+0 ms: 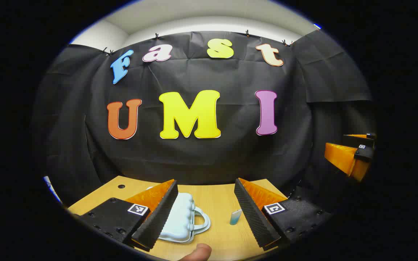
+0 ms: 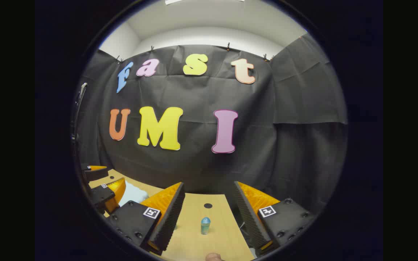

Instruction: First open the suitcase, pack the skin care products into it, and then close the suitcase.

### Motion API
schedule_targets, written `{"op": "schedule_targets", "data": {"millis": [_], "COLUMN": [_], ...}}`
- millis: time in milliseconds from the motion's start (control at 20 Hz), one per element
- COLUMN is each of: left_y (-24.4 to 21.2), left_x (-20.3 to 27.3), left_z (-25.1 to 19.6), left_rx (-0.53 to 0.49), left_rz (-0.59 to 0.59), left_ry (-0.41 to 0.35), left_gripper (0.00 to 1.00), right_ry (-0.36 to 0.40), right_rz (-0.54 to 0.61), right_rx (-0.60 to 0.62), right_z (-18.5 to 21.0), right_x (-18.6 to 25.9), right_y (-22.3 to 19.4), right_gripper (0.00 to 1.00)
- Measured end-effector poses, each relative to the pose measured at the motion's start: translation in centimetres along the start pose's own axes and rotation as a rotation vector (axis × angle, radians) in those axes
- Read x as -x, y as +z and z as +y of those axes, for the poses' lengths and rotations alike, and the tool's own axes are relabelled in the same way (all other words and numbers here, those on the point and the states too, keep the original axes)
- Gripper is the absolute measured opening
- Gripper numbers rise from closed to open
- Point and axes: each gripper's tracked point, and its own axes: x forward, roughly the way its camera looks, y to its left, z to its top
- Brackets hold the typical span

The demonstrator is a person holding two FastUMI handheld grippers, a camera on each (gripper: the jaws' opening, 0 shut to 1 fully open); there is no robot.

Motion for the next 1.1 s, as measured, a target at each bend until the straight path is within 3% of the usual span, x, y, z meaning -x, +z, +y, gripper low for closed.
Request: {"op": "schedule_targets", "data": {"millis": [850,1000,1100], "left_y": [-1.4,-4.4,-8.0], "left_x": [-2.0,-3.1,-4.0], "left_z": [-0.4,0.5,1.3], "left_rx": [0.001,-0.112,-0.254], "left_rz": [0.022,0.044,0.059], "left_ry": [0.017,0.035,0.055], "left_gripper": [0.99,0.99,1.00], "right_ry": [0.022,-0.008,-0.051], "right_rz": [0.018,0.036,0.035], "right_rx": [0.023,0.042,0.069], "right_z": [-0.3,-1.4,-3.3], "right_x": [-2.4,-2.9,-3.2], "right_y": [-0.8,-1.8,-2.2], "right_gripper": [0.80,0.80,0.79]}}
